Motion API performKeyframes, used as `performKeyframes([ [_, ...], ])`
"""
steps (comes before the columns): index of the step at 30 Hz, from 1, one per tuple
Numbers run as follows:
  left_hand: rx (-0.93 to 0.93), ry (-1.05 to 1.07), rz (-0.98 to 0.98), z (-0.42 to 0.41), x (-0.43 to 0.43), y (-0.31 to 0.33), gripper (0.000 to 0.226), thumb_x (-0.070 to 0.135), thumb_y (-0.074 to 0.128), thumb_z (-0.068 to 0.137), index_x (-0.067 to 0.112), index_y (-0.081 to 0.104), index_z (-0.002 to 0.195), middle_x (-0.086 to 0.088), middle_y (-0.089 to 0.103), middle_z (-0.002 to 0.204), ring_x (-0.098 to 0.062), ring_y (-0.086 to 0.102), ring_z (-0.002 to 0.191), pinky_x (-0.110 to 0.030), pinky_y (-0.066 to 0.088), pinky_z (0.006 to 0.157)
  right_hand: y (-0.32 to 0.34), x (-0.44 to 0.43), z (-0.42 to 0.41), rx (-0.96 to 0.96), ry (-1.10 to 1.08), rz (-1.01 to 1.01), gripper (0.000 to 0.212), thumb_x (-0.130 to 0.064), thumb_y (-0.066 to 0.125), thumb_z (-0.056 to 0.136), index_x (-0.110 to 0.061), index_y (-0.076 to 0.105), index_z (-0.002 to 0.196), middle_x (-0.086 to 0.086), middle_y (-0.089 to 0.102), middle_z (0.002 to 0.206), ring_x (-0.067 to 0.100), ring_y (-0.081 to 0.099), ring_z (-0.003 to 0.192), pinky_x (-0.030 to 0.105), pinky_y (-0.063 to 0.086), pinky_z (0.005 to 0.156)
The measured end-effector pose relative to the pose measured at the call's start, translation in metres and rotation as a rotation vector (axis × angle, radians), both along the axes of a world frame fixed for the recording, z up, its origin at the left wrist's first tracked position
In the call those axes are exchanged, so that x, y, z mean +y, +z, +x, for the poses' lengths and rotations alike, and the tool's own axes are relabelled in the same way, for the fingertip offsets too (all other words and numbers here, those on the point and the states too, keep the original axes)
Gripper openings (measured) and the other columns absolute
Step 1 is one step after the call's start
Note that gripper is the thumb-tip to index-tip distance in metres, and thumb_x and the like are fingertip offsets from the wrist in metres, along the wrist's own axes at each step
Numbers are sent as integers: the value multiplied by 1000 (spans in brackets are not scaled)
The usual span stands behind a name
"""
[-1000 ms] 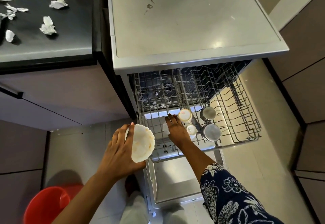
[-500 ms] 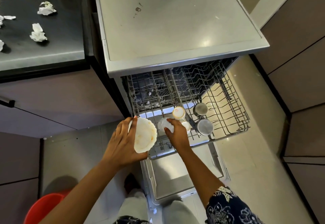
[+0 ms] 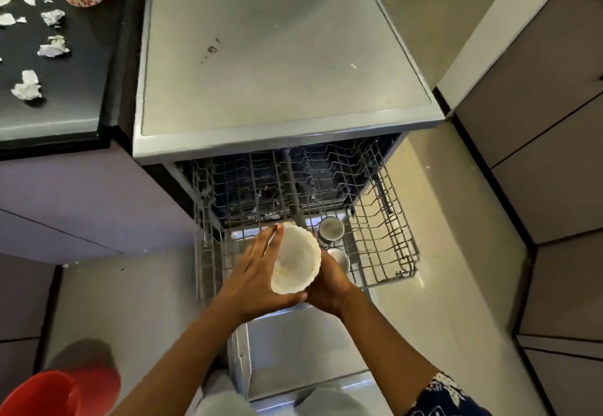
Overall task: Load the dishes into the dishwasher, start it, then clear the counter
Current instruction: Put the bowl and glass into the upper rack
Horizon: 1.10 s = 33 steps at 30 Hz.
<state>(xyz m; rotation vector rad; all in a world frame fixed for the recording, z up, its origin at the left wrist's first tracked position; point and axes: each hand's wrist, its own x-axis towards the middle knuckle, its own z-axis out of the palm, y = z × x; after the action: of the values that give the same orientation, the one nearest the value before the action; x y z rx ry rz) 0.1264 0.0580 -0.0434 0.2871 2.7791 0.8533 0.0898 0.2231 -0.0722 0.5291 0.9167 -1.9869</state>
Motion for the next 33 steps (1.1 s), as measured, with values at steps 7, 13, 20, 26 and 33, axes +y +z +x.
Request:
performKeyframes([
  [7, 46, 420, -66, -31, 11, -23, 113, 87, 41, 66, 24, 0, 151, 5, -4, 157, -14, -3, 144, -39, 3, 116, -11, 44, -69, -79, -203, 75, 82, -63, 58, 73, -9, 47, 134, 21, 58, 122, 37, 57, 105, 50, 55, 77],
  [13, -98, 722, -250, -43, -51, -77, 93, 52, 55, 87, 12, 2, 152, -19, -2, 158, -35, -3, 145, -49, 6, 118, -20, 36, -168, 81, -133, 638, 59, -49, 72, 74, -10, 52, 113, 13, 63, 105, 33, 61, 89, 48, 55, 67],
  [20, -113, 736, -186, -33, -66, -108, 95, 49, 54, 89, 10, -6, 151, -10, -8, 159, -29, -1, 146, -44, 11, 117, -73, 25, -204, 667, 332, 1283, 78, -58, 73, 69, -19, 44, 131, 7, 54, 131, 30, 51, 119, 35, 43, 95],
  [26, -43, 727, -198, -30, -66, -117, 97, 45, 59, 87, 8, -4, 151, -9, -4, 160, -27, 4, 146, -45, 26, 113, -104, 15, -217, 876, 589, 1521, 87, -64, 69, 66, -22, 37, 136, 15, 42, 138, 39, 38, 125, 43, 42, 95],
  [33, -36, 710, -207, -30, -71, -124, 104, 44, 64, 83, 12, -7, 151, -6, -6, 160, -28, 7, 146, -47, 36, 106, -116, -1, -212, 1048, 733, 1622, 83, -49, 68, 77, -19, 28, 143, 17, 25, 146, 41, 25, 131, 49, 44, 93],
])
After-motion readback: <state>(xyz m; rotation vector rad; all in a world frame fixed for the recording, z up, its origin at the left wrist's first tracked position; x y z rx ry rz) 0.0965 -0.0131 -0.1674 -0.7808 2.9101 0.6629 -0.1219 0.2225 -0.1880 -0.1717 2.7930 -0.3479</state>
